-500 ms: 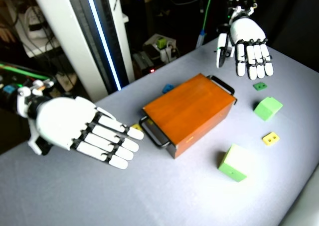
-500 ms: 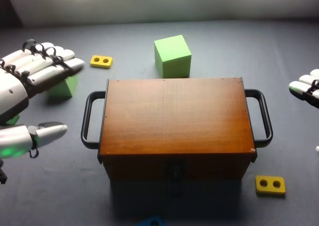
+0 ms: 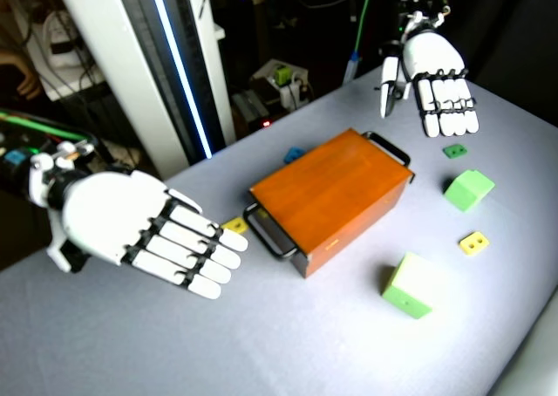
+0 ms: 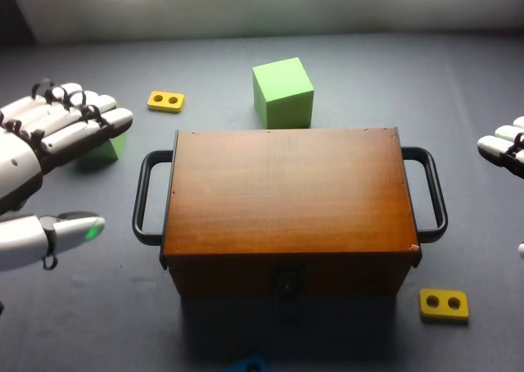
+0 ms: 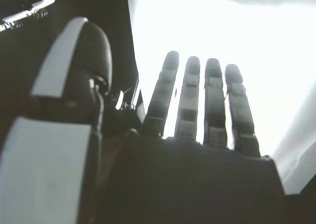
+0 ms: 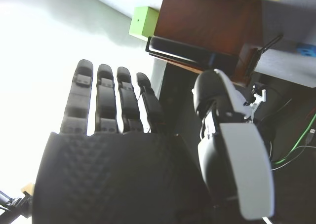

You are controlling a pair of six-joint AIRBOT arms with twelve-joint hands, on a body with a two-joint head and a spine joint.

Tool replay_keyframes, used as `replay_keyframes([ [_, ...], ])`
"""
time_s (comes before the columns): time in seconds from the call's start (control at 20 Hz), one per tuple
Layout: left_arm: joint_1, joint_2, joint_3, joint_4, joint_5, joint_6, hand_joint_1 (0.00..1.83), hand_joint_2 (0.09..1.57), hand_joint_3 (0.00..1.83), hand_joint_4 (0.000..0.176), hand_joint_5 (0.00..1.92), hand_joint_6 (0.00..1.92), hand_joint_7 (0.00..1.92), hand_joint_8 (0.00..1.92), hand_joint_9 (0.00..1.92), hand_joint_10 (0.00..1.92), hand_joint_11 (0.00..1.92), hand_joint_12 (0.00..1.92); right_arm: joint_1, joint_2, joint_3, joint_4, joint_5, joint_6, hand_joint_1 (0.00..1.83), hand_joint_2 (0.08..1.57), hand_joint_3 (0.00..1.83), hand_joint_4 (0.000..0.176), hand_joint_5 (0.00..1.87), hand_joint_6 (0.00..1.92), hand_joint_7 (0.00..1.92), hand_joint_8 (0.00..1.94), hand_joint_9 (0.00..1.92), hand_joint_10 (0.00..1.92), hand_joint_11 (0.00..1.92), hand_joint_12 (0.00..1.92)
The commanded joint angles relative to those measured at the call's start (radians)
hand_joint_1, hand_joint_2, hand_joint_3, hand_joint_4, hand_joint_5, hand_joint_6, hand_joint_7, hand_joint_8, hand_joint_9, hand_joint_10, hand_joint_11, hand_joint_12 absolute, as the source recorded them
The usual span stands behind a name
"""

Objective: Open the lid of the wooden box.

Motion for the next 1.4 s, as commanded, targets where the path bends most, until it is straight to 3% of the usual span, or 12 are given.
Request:
replay_keyframes([
  [0.0, -0.001, 0.019, -0.005, -0.030, -0.110, 0.003, 0.35, 1.35, 0.00, 0.000, 0.04, 0.01, 0.01, 0.00, 0.00, 0.00, 0.00, 0.00, -0.003, 0.002, 0.002, 0.002, 0.107, -0.002, 0.38, 1.38, 0.01, 0.000, 0.00, 0.00, 0.00, 0.00, 0.00, 0.00, 0.00, 0.00],
  [0.25, 0.025, 0.025, -0.008, -0.037, -0.060, 0.013, 0.18, 1.38, 0.01, 0.000, 0.13, 0.03, 0.06, 0.01, 0.00, 0.00, 0.00, 0.00, -0.003, -0.016, 0.015, 0.002, 0.068, -0.002, 0.39, 1.38, 0.00, 0.000, 0.00, 0.00, 0.00, 0.00, 0.00, 0.00, 0.00, 0.00],
  [0.7, 0.037, -0.006, 0.001, 0.000, -0.008, -0.030, 0.19, 1.38, 0.00, 0.000, 0.26, 0.03, 0.20, 0.02, 0.10, 0.03, 0.00, 0.00, 0.023, -0.060, 0.044, 0.002, 0.026, -0.002, 0.44, 1.37, 0.00, 0.000, 0.00, 0.00, 0.00, 0.00, 0.00, 0.00, 0.00, 0.00],
  [1.15, 0.044, -0.049, 0.014, 0.054, 0.010, -0.098, 0.09, 1.38, 0.00, 0.000, 0.22, 0.00, 0.17, 0.00, 0.08, 0.00, 0.00, 0.00, 0.071, -0.102, 0.075, -0.017, -0.043, -0.002, 0.39, 1.38, 0.00, 0.000, 0.00, 0.00, 0.00, 0.00, 0.00, 0.00, 0.00, 0.00],
  [1.2, 0.044, -0.053, 0.016, 0.055, 0.009, -0.103, 0.08, 1.38, 0.00, 0.007, 0.21, 0.00, 0.16, 0.00, 0.07, 0.00, 0.00, 0.00, 0.074, -0.106, 0.078, -0.018, -0.052, -0.002, 0.38, 1.38, 0.00, 0.000, 0.00, 0.00, 0.00, 0.00, 0.00, 0.00, 0.00, 0.00],
  [1.35, 0.043, -0.054, 0.017, 0.059, 0.003, -0.105, 0.08, 1.38, 0.00, 0.000, 0.21, 0.00, 0.16, 0.00, 0.07, 0.00, 0.00, 0.00, 0.080, -0.116, 0.086, -0.019, -0.078, -0.002, 0.42, 1.38, 0.00, 0.000, 0.00, 0.00, 0.00, 0.00, 0.00, 0.00, 0.00, 0.00],
])
